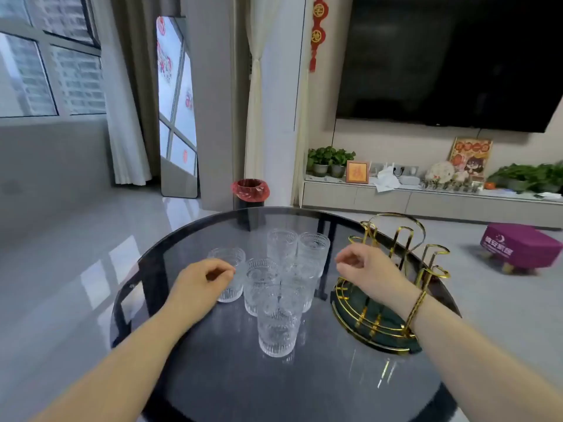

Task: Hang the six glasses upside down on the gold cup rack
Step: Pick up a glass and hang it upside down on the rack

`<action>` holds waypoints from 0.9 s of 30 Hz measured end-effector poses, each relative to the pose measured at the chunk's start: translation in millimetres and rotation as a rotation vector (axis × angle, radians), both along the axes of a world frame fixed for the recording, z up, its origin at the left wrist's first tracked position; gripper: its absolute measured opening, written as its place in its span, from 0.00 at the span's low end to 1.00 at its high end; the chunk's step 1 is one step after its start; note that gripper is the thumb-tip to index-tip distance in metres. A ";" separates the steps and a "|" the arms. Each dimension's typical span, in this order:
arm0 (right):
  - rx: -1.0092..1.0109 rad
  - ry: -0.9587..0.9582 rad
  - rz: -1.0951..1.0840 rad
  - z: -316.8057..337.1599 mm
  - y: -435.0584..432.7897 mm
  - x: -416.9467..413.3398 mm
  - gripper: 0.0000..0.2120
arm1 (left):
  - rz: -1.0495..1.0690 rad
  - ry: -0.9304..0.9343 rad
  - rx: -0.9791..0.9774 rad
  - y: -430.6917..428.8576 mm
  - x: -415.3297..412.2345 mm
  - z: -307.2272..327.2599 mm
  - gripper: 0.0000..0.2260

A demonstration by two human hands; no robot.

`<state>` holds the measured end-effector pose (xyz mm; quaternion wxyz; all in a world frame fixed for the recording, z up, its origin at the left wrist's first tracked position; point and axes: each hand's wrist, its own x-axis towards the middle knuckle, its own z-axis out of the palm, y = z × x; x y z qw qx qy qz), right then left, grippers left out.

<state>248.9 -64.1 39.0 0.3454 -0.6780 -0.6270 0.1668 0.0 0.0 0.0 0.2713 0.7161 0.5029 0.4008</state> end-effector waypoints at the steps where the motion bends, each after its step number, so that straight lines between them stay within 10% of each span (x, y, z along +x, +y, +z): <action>1: -0.014 0.032 -0.016 -9.6 -8.5 -2.3 0.04 | -0.005 -0.002 -0.016 -7.4 -0.6 -7.5 0.13; 13: -0.156 0.328 -0.070 -136.2 -34.3 -57.7 0.41 | 0.015 0.408 -0.024 -41.1 -14.3 -108.2 0.20; 27: -0.093 0.278 -0.147 -170.4 22.9 -77.0 0.55 | 0.014 0.598 0.047 -5.8 0.2 -141.9 0.20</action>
